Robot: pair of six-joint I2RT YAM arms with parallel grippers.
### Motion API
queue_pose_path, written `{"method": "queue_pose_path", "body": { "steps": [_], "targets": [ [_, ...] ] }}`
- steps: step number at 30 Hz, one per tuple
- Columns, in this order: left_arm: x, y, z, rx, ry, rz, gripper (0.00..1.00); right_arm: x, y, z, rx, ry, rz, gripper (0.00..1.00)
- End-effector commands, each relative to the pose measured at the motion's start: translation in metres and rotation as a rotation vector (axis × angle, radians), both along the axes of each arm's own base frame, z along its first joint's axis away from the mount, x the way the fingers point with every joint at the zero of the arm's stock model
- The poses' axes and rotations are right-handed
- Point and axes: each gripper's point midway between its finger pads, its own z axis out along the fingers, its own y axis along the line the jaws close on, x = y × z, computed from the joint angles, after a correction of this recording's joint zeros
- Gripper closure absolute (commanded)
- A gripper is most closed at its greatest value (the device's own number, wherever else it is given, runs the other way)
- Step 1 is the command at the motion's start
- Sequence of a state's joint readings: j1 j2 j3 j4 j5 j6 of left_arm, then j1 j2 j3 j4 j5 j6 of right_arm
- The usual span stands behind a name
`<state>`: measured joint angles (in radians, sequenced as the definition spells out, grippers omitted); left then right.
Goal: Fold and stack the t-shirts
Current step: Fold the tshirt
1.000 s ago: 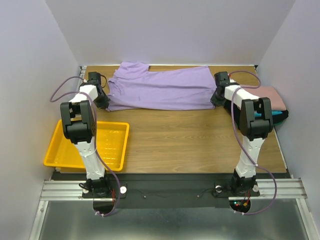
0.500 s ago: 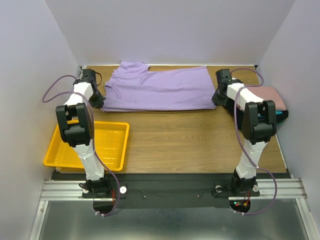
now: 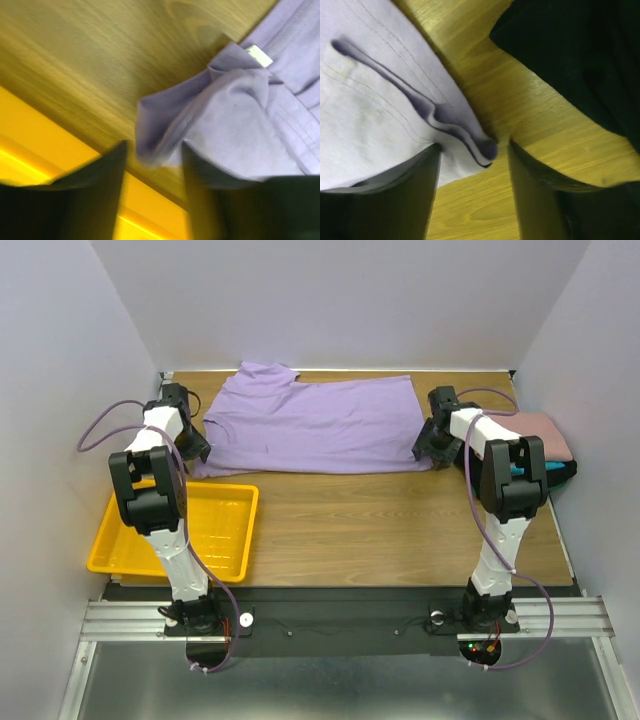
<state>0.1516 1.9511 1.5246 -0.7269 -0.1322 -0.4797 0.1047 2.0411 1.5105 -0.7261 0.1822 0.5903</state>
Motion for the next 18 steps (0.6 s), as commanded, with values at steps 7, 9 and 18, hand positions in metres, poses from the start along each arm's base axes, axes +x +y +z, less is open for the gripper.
{"method": "queue_pose_path", "body": {
  "steps": [7,9,18],
  "targets": [
    [0.008,0.011,0.063,0.065,-0.112,0.041,0.23,0.024,0.010,0.055,0.053,-0.119,0.119,0.00],
    [0.020,0.004,0.074,0.058,-0.155,0.024,0.22,0.026,0.018,0.059,0.086,-0.132,0.160,0.00],
    [0.089,-0.056,0.066,-0.019,-0.217,-0.168,0.15,0.038,0.041,0.081,0.160,-0.228,0.311,0.00]
  ]
}}
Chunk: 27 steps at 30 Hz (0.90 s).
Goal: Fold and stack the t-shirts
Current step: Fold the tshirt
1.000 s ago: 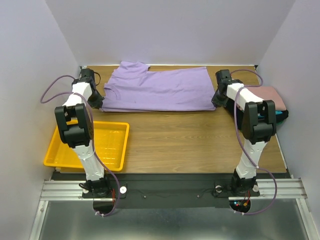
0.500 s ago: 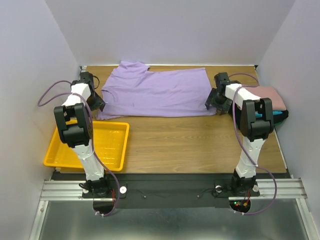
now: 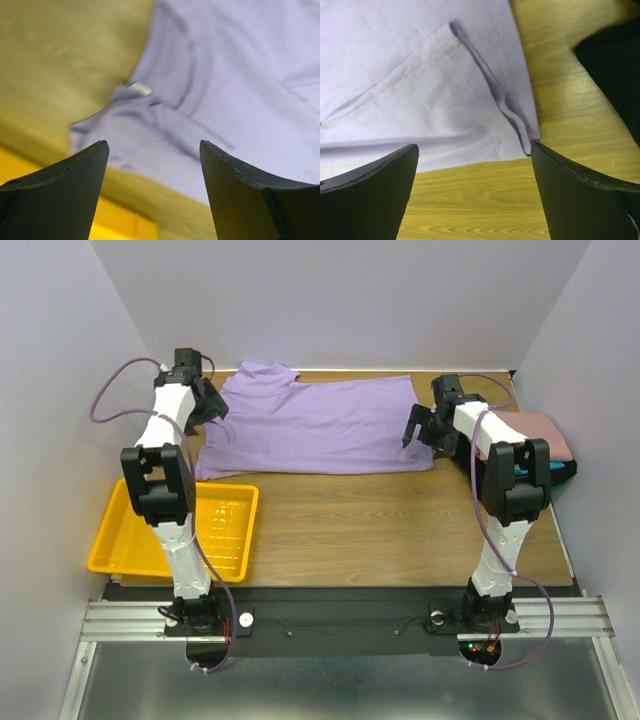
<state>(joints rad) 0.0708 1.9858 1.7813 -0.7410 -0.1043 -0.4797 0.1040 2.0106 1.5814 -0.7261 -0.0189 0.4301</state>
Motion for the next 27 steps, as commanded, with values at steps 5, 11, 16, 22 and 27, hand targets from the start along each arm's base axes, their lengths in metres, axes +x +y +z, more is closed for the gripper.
{"method": "queue_pose_path", "body": {
  "steps": [5,11,16,22,27],
  "targets": [
    [0.015,-0.018,-0.030,0.018,0.068,-0.057,0.26,0.023,0.000,0.040,-0.015,-0.153,0.063,0.00],
    [0.000,-0.011,-0.049,0.055,0.137,-0.026,0.27,0.022,-0.003,0.028,-0.031,-0.128,0.056,0.00],
    [-0.010,-0.003,-0.068,0.097,0.207,0.003,0.33,0.023,-0.013,0.019,-0.076,-0.112,0.030,0.00],
    [0.001,-0.010,-0.077,0.063,0.190,-0.012,0.44,0.025,-0.011,0.016,-0.072,-0.107,0.030,0.00],
    [-0.004,-0.011,-0.084,0.055,0.217,-0.016,0.63,0.026,-0.016,0.019,-0.096,-0.116,0.017,0.00]
  ]
}}
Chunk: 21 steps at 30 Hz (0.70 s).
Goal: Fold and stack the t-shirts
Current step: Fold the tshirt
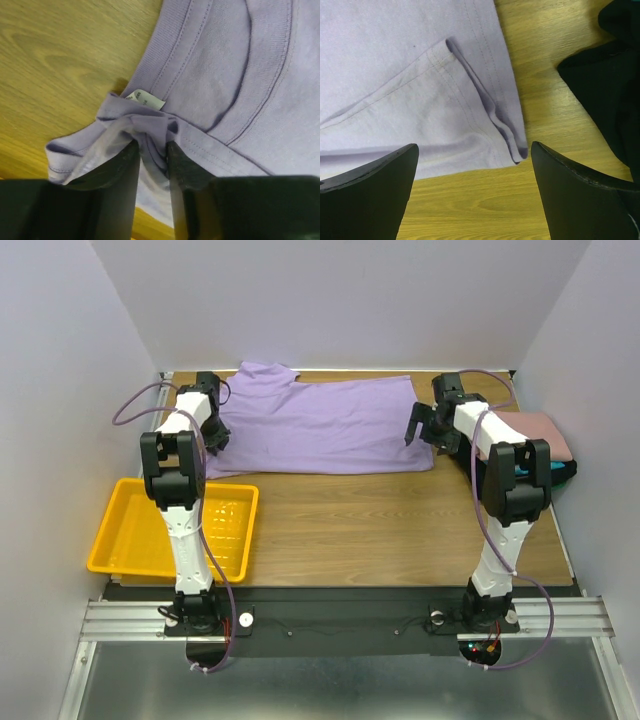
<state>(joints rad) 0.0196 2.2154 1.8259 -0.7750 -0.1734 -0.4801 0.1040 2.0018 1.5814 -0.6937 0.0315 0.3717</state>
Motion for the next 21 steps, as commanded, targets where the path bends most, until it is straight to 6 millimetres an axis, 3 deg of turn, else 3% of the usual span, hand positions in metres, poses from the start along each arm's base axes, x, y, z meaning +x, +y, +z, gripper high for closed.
{"method": "queue_pose_path", "body": {
  "steps": [1,3,9,17,21],
  "targets": [
    [-0.003,0.001,0.006,-0.001,-0.001,0.005,0.77,0.017,-0.006,0.014,-0.032,-0.068,-0.014,0.00],
    [-0.006,0.001,0.009,0.003,0.001,0.006,1.00,0.016,-0.008,0.015,-0.042,-0.071,-0.022,0.00],
    [-0.001,0.005,0.046,0.026,-0.069,0.012,1.00,0.016,-0.006,0.014,-0.028,-0.068,-0.019,0.00],
    [0.002,-0.001,0.067,0.038,-0.099,-0.010,1.00,0.012,-0.006,0.009,-0.028,-0.053,-0.022,0.00],
    [0.016,-0.004,0.085,0.025,-0.163,-0.020,1.00,0.013,-0.006,0.008,-0.030,-0.053,-0.021,0.00]
  ]
}}
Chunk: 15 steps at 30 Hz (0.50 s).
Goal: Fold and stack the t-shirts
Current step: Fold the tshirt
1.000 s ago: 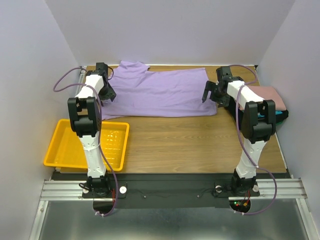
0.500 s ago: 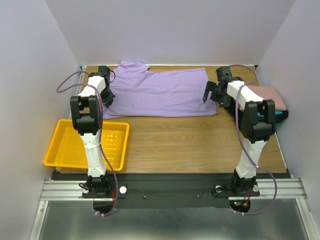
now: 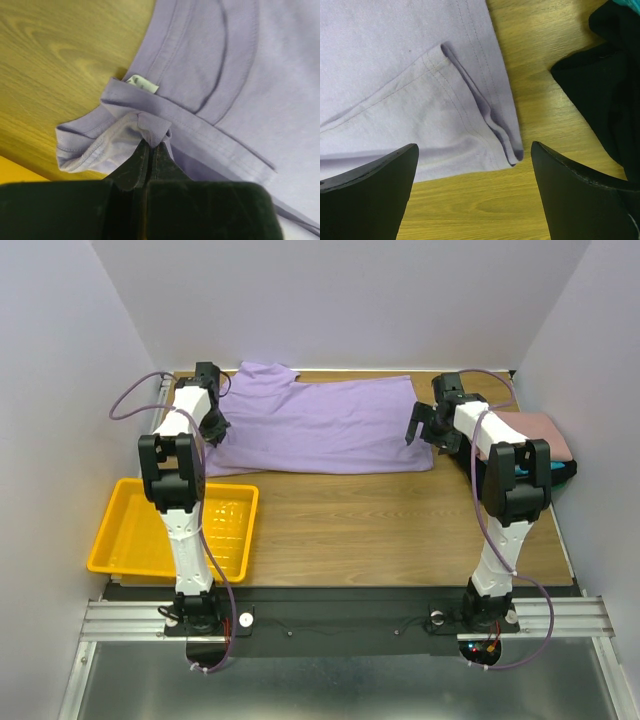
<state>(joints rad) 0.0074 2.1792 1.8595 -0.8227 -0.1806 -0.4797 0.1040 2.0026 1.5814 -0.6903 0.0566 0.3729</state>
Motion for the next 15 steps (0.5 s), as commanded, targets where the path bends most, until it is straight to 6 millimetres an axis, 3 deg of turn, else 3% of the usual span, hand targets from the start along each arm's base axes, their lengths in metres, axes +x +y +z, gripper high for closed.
{"method": "queue_pose_path", "body": {
  "steps": [1,15],
  "targets": [
    [0.019,-0.013,0.062,0.013,-0.148,-0.040,1.00,0.012,-0.002,0.009,-0.008,-0.051,-0.006,0.00],
    [0.044,-0.018,0.062,0.018,-0.196,-0.035,1.00,0.013,-0.005,0.009,-0.028,-0.054,-0.007,0.00]
  ]
}}
